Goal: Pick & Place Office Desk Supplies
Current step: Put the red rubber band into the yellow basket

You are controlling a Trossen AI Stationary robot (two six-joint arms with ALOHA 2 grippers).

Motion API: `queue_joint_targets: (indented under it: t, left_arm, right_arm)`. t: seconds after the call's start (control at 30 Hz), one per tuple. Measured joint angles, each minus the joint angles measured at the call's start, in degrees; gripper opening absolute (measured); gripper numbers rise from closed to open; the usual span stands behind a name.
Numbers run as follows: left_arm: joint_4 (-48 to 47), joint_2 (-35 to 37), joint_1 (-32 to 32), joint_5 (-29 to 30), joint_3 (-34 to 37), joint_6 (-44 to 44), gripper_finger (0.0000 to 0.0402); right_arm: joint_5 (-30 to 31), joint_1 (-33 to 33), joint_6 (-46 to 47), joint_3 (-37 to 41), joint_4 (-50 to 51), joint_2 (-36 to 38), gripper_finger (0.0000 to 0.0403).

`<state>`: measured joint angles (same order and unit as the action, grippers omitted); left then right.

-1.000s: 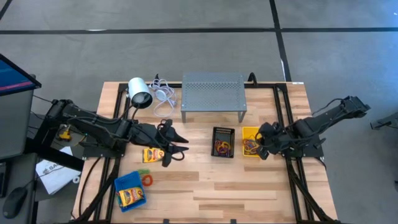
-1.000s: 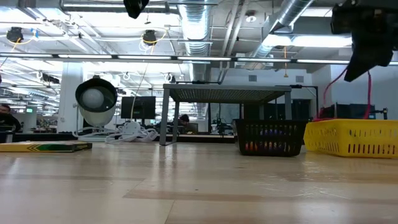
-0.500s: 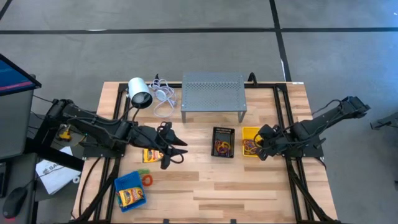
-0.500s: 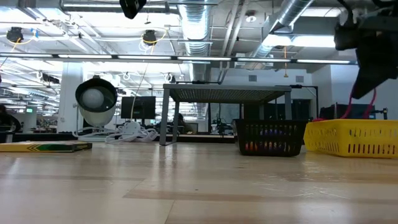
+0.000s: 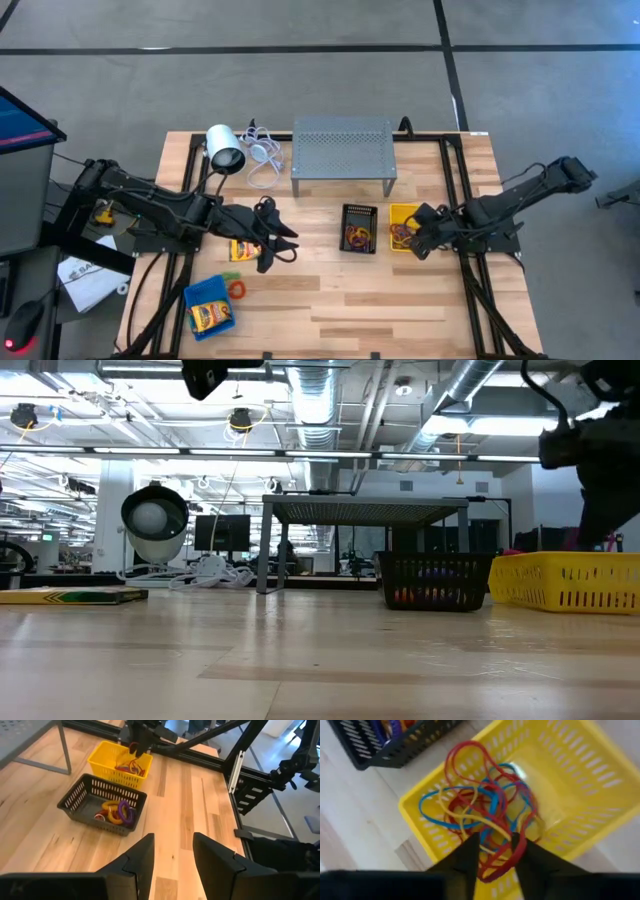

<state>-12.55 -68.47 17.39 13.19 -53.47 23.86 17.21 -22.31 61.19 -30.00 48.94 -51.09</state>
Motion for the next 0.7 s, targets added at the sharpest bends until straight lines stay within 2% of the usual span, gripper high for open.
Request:
queue_joint_targets:
  t: [0.2, 0.3, 0.4, 0.57, 0.7]
  left_arm:
    - [-0.98, 0.0, 0.0, -1.48, 0.0, 0.17, 0.0131]
    - [-3.08, 0.0, 0.0, -2.53, 0.0, 0.15, 0.0131]
    - [-5.46, 0.0, 0.0, -3.67, 0.0, 0.15, 0.0131]
    - [-7.19, 0.0, 0.0, -7.73, 0.0, 0.13, 0.0131]
    - [-8.3, 0.61, -0.11, -10.2, -0.03, 0.07, 0.0131]
  right_arm:
    - [-2.58, 3.38, -1.02, 2.15, -4.71, 0.0, 0.0235]
    - [-2.58, 5.5, -1.46, 2.17, -4.76, 0.02, 0.0279]
    - [-3.41, 7.06, -3.03, 2.17, -4.85, 0.02, 0.0294]
    - [-7.0, 8.65, -5.86, 1.8, -4.96, 0.0, 0.0291]
    - [-7.56, 9.6, -9.03, -0.74, -3.92, 0.04, 0.0286]
